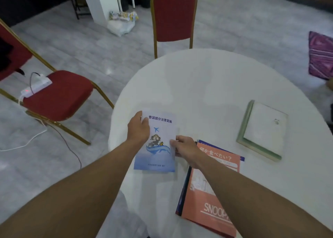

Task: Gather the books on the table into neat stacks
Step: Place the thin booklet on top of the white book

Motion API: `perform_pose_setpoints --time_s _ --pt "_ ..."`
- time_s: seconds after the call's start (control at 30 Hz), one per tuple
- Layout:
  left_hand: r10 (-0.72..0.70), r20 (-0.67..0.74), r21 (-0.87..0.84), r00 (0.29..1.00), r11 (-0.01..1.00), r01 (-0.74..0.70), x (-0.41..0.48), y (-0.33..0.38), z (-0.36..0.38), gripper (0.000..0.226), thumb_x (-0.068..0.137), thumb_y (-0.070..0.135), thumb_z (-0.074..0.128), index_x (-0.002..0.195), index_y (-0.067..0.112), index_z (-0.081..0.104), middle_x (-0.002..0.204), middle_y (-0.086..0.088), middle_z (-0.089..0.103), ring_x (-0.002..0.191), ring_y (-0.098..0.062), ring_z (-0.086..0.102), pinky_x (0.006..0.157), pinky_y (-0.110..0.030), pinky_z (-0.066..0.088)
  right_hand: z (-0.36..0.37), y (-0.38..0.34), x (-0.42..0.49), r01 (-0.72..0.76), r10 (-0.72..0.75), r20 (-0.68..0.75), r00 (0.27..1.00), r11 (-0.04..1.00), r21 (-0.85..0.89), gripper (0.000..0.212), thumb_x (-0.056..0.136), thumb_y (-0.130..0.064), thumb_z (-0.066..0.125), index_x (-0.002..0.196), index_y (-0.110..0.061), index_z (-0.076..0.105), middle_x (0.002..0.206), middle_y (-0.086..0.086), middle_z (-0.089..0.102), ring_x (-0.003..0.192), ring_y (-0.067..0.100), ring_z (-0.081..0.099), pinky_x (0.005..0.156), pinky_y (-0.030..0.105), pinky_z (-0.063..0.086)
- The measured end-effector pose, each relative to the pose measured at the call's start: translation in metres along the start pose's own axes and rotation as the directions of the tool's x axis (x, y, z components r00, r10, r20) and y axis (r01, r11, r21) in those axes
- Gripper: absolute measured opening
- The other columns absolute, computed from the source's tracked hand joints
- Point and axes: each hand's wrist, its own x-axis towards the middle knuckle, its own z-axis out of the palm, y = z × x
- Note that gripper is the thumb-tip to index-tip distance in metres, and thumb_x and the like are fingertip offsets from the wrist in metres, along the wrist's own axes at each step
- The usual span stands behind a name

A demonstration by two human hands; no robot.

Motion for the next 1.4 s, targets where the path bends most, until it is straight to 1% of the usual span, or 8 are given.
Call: perform_pose_setpoints --time_s 0.13,0.37,0.53,0.67,0.83,1.03,1.23,1.4 --pt "0.108 0.104 0.109 0.989 0.987 -0.119 0.002 0.026 0.022 0.035 0.097 0.007 0.041 0.128 0.003 0.055 0.110 -0.022 0.061 0.098 -0.028 0.057 0.084 -0.030 0.043 -0.034 -0.007 -0.008 -0.029 0.046 -0.072 0.996 0.975 0.222 0.015 0.097 -0.007 0.057 0.109 -0.007 0.065 0.098 0.016 0.073 0.081 0.027 0.070 0.068 0.038 0.059" --pt "0.184 0.367 0.199 0.912 0.942 -0.270 -0.022 0.068 0.082 0.041 0.091 0.005 0.046 0.129 0.010 0.057 0.111 -0.014 0.067 0.105 -0.033 0.062 0.086 -0.036 0.050 -0.113 0.010 -0.017 -0.036 0.138 -0.250 0.958 0.927 0.373 0.018 0.097 -0.006 0.054 0.108 -0.015 0.065 0.098 0.016 0.075 0.082 0.034 0.071 0.081 0.053 0.058" --pt "0.209 0.486 0.147 0.848 0.938 -0.315 -0.031 0.104 0.130 0.043 0.085 -0.001 0.047 0.124 0.011 0.061 0.106 -0.011 0.069 0.097 -0.029 0.064 0.081 -0.034 0.054 -0.164 0.028 -0.022 0.008 0.187 -0.381 0.906 0.890 0.455 0.020 0.094 -0.004 0.056 0.101 -0.018 0.068 0.088 0.010 0.076 0.069 0.028 0.070 0.062 0.037 0.057" --pt "0.232 0.478 0.109 0.847 0.941 -0.320 -0.038 0.131 0.176 0.039 0.083 -0.004 0.049 0.116 0.009 0.066 0.107 -0.009 0.070 0.092 -0.023 0.063 0.075 -0.027 0.046 -0.201 0.039 -0.024 0.075 0.134 -0.546 0.827 0.936 0.344 0.022 0.090 -0.002 0.058 0.102 -0.013 0.072 0.104 0.012 0.076 0.092 0.032 0.071 0.081 0.042 0.057" --pt "0.235 0.499 0.089 0.834 0.943 -0.319 -0.047 0.165 0.241 0.036 0.084 -0.002 0.049 0.116 0.009 0.064 0.111 -0.008 0.070 0.088 -0.022 0.064 0.076 -0.026 0.046 -0.266 0.051 -0.027 0.086 0.120 -0.656 0.745 0.958 0.273 0.034 0.087 -0.003 0.058 0.119 -0.010 0.066 0.110 0.010 0.074 0.098 0.026 0.071 0.087 0.039 0.057" --pt "0.303 0.553 0.066 0.776 0.912 -0.404 -0.045 0.193 0.301 0.037 0.081 -0.002 0.052 0.113 0.009 0.064 0.110 -0.004 0.071 0.084 -0.020 0.063 0.071 -0.024 0.044 -0.326 0.054 -0.020 0.066 -0.003 -0.671 0.742 0.996 0.068 0.036 0.081 0.000 0.050 0.104 -0.018 0.071 0.094 0.004 0.075 0.077 0.022 0.063 0.063 0.027 0.047" --pt "0.283 0.597 0.177 0.750 0.866 -0.468 -0.033 0.203 0.345 0.047 0.086 0.005 0.056 0.132 0.003 0.051 0.126 -0.018 0.059 0.115 -0.033 0.055 0.098 -0.036 0.043 -0.359 0.058 -0.001 0.007 -0.051 -0.716 0.696 0.998 -0.064 0.031 0.086 0.000 0.051 0.107 -0.013 0.070 0.094 0.017 0.067 0.067 0.022 0.052 0.042 0.012 0.036" --pt "0.259 0.584 0.236 0.769 0.852 -0.467 -0.034 0.198 0.366 0.058 0.091 0.007 0.055 0.146 0.004 0.035 0.137 -0.019 0.041 0.127 -0.031 0.042 0.102 -0.028 0.034 -0.364 0.071 0.010 -0.131 -0.021 -0.719 0.694 0.979 -0.155 0.009 0.090 -0.006 0.051 0.092 -0.009 0.059 0.099 0.013 0.047 0.084 0.029 0.048 0.072 0.027 0.038"
